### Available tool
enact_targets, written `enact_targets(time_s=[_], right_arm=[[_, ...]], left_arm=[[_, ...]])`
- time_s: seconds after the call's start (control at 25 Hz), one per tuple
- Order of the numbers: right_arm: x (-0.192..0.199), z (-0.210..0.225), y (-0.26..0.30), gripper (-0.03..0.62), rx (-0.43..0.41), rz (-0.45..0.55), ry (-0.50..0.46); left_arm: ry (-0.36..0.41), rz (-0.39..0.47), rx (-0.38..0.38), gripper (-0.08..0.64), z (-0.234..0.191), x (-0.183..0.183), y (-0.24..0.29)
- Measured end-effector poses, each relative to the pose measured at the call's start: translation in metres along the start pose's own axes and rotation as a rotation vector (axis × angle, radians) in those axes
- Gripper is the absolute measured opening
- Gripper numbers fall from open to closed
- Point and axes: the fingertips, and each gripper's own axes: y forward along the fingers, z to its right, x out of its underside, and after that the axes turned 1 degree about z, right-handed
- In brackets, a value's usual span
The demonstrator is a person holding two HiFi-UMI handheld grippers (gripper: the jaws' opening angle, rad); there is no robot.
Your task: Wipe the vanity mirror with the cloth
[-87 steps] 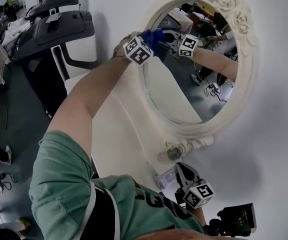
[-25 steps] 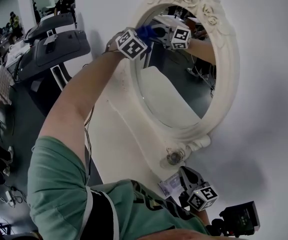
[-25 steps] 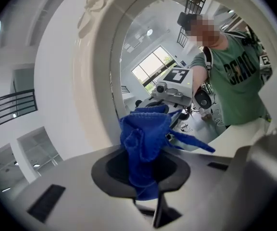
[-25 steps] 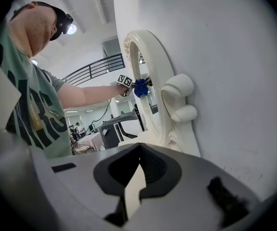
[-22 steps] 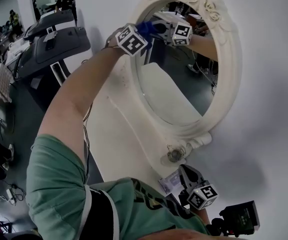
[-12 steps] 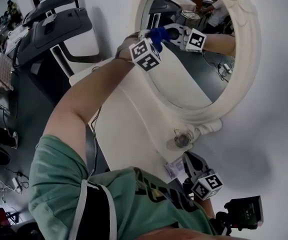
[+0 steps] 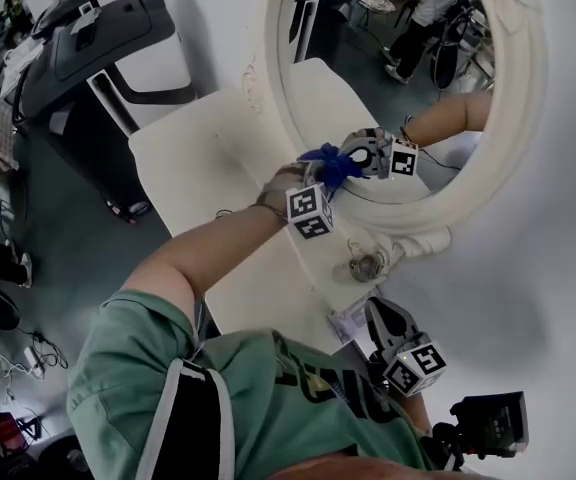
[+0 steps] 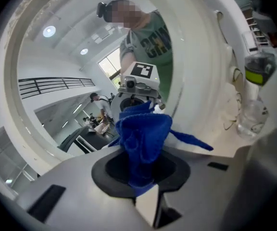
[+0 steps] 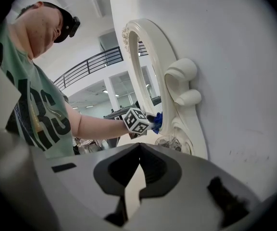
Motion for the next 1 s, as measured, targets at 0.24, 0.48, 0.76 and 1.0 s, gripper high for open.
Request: enact_targets(time_s=[0.24, 0.48, 0.76, 1.0], right_arm=[[-0.004, -0.004, 0.002, 0.012, -0.006, -0.004, -0.017], [-0.012, -0.003, -0.005, 0.012, 0.004, 0.041, -0.032], [-0.012, 0.009, -0.011, 0.012, 0.018, 0.084, -0.033], [-0.013, 0.014, -0.015, 0.012, 0.016, 0.107, -0.028]], left_arm=[[0.046, 0.005, 0.041, 0.078, 0.013, 0.002, 0.004], [-0.049, 0.013, 0.101, 0.081, -0.021, 0.003, -0.005], [-0.179, 0.14, -0.282, 0.082, -0.273, -0.058, -0.069], [-0.187, 0.188, -0.478, 0.083, -0.402, -0.12, -0.121]])
